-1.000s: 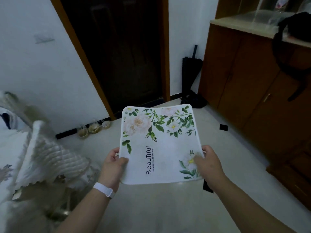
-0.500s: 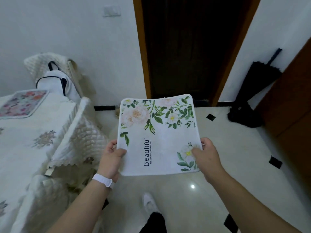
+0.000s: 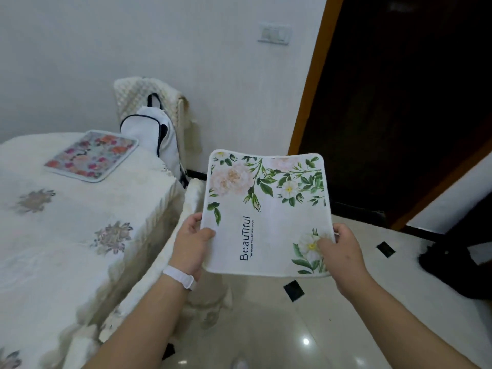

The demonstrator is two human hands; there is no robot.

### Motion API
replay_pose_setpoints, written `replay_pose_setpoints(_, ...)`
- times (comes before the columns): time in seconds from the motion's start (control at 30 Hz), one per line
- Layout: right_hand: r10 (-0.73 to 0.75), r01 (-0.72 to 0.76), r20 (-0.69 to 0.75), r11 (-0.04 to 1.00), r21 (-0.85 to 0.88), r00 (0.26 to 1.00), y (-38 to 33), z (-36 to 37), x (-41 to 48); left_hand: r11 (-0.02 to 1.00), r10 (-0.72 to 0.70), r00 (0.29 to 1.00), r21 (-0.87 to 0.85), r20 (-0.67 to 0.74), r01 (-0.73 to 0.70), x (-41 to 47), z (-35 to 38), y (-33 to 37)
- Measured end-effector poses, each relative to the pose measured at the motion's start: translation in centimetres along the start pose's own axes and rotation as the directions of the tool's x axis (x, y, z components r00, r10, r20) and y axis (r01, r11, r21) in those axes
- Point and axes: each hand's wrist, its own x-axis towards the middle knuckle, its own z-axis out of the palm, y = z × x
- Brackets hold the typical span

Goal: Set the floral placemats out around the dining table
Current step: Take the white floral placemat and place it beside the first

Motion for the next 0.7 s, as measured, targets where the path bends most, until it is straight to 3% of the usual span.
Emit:
replay_pose_setpoints(0.2, -0.098, 0.106, 0.203, 0.994, -0.030, 0.974, -4.7, 7.9, 3.2, 0.999, 0.013, 0.980, -0.040, -0.199, -0.021, 2.3, -5.9, 2.4)
replay_pose_setpoints(0.4, -0.118, 0.144, 0.419, 0.989, -0.033, 0.900, -7.3, 16.1, 5.6, 0.994, -0.008, 0.895, -0.098, -0.447, -0.040, 3.3, -10.7, 3.1)
replay_pose_setpoints(0.7, -0.087, 0.243, 0.731, 0.964, -0.110, 0.677, -11.4, 27.8, 13.4, 0.992, -0.073, 0.678, -0.121, -0.732, -0.024, 7.7, -13.4, 3.5)
